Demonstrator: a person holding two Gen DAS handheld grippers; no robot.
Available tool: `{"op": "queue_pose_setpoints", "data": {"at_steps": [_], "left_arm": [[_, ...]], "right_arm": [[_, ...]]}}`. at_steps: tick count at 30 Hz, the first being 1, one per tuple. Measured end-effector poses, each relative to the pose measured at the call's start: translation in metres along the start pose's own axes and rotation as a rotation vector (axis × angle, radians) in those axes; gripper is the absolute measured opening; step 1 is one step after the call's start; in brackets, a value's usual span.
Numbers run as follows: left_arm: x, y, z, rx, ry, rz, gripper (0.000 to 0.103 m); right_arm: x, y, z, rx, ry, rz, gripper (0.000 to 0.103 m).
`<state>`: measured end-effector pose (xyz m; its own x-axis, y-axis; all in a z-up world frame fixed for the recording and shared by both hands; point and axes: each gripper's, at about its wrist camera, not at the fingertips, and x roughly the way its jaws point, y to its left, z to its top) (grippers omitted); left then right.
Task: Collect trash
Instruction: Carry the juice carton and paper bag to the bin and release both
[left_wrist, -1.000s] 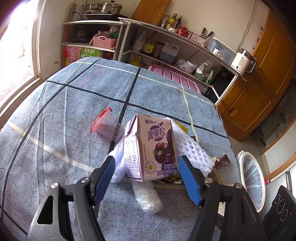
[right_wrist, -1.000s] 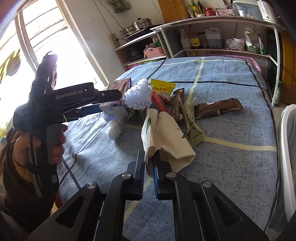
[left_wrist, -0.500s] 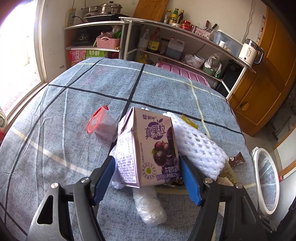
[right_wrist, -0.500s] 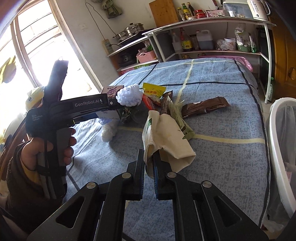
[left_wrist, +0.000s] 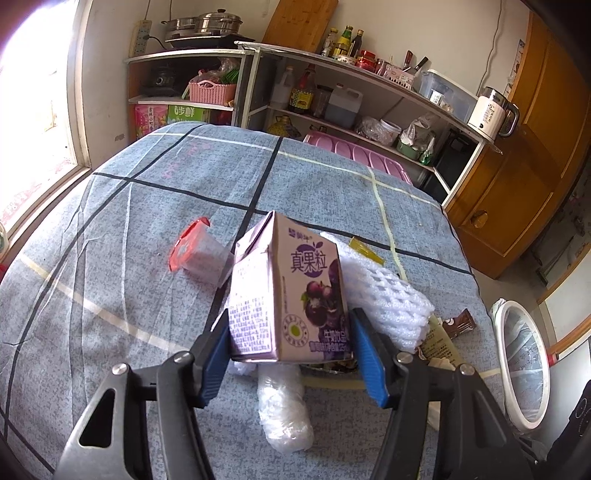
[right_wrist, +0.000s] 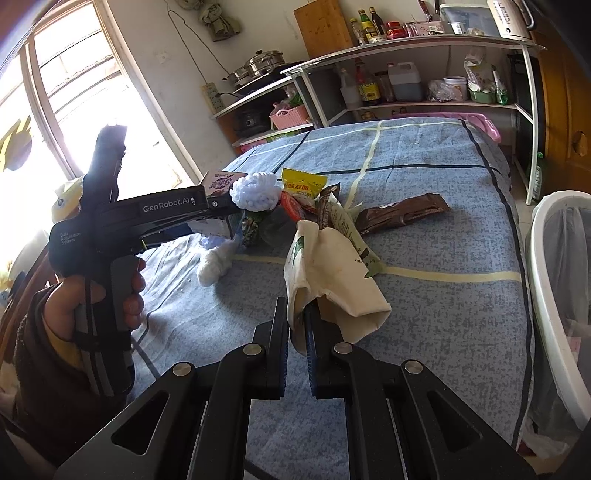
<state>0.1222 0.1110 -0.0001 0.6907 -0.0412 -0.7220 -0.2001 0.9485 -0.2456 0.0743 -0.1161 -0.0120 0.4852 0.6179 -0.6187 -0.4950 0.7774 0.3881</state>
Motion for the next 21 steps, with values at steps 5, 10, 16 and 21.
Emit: {"op": "queue_pose_setpoints", "data": {"at_steps": [5,10,16,21], "left_arm": [[-0.014,-0.001,0.003,0.009,-0.028,-0.014,0.063],[-0.030,-0.007,0.003,0.025,-0.056,-0.023,0.063],[-0.048,-0.024,0.003,0.060,-0.075,-0.060,0.063],[-0.058,-0.047,0.001,0.108,-0.084,-0.092,0.063]], "right_arm": [[-0.008,0.002,0.001,-0.001,-0.024,0.001,0.009],[-0.020,0.005,0.005,-0.007,-0.056,-0.002,0.009],[-0.039,0.005,0.007,-0.009,-0.100,-0.012,0.009],[-0.058,-0.001,0.008,0.002,-0.140,-0.034,0.009]]}}
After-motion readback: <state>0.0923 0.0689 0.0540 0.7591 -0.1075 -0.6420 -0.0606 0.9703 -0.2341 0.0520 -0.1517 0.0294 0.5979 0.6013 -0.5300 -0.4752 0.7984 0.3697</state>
